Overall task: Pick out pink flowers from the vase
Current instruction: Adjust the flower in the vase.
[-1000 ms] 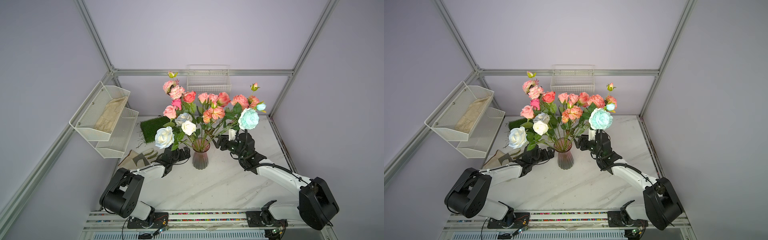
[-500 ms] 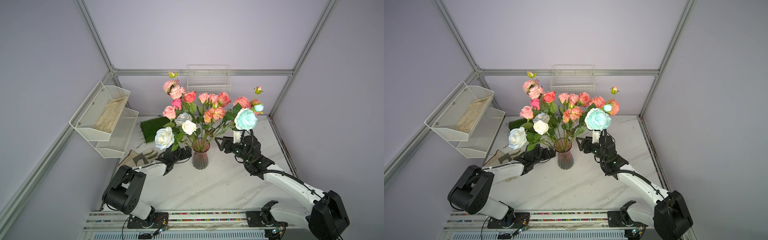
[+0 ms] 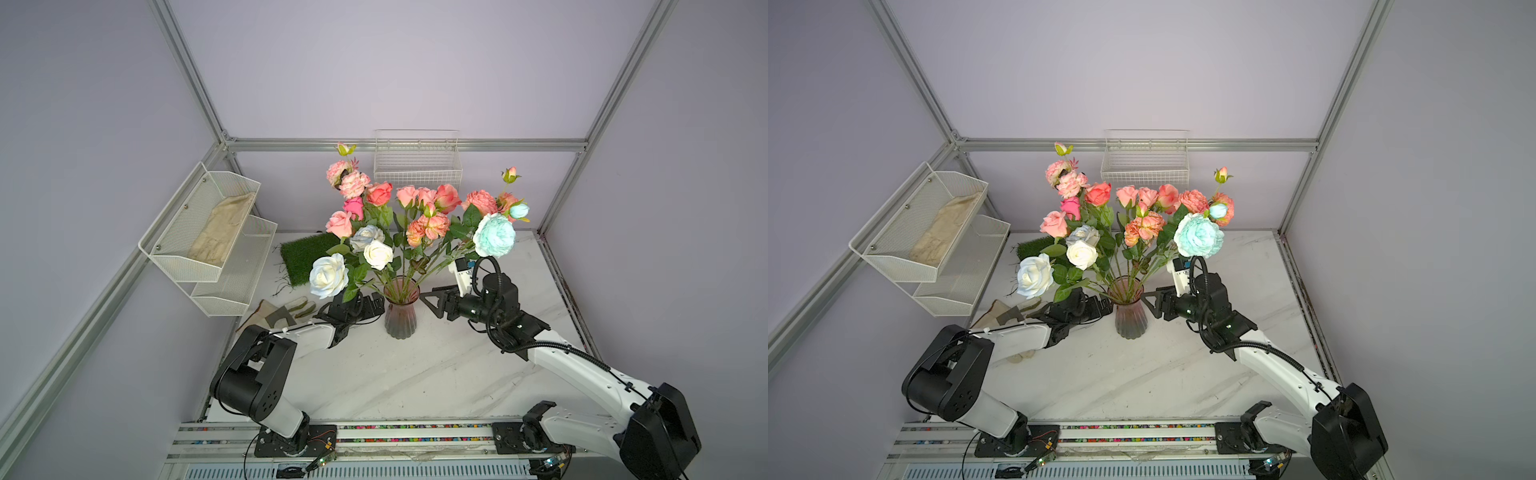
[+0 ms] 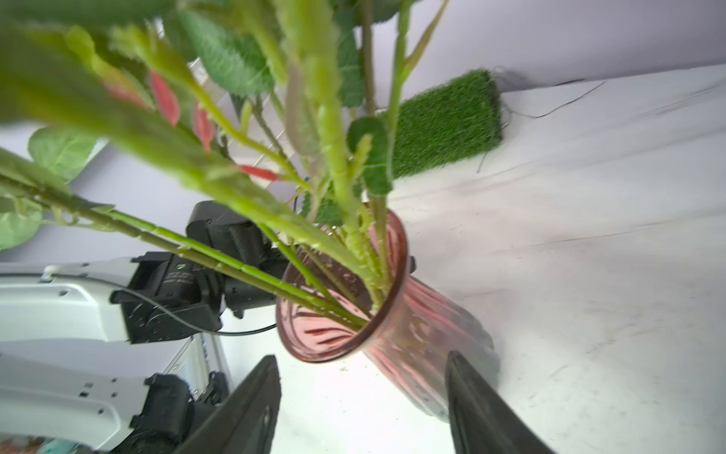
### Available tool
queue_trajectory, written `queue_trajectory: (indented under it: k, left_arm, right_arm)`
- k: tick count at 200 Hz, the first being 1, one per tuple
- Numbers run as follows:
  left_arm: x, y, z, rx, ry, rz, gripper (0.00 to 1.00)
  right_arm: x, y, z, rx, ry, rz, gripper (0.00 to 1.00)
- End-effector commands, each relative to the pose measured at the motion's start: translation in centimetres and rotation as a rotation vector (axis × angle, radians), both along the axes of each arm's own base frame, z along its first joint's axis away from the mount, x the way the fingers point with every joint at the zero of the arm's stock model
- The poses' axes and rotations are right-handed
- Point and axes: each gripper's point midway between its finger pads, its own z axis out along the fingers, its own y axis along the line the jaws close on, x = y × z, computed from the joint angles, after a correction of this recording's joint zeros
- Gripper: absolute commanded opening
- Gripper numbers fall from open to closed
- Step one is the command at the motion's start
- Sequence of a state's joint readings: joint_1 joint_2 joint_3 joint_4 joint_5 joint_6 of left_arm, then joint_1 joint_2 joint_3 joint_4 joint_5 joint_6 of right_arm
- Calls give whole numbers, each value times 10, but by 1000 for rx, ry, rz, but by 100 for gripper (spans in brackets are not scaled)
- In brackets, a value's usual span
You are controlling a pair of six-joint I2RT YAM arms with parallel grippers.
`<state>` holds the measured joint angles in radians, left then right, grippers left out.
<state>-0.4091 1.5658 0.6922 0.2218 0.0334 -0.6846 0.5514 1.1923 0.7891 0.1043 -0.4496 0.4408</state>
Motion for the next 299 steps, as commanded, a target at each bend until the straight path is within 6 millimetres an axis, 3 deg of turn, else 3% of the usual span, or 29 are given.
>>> queue_trajectory:
  k: [1,61,117,152,178,206,299]
  left_arm:
    - [14,-12,25,-26,-69,-27,100]
    - [14,-12,24,-24,-63,-24,100]
    - [15,-13,24,-29,-62,-28,100]
    - [17,-14,22,-31,-55,-27,100]
    - [18,-15,24,-30,-61,-27,100]
    - [20,-17,25,-34,-62,-36,100]
    - [23,-20,23,-34,-51,-43,100]
  right_arm:
    - [-12,22,27,58,-37,119,68]
    - [-8,33,55,100,-97,137,65]
    - [5,20,66,130,-144,13,66]
    - [5,25,61,117,-126,40,66]
    - [0,35,65,86,-146,90,66]
    - [-18,53,60,32,-147,178,66]
    - [-43,-16,39,-37,-123,-69,75]
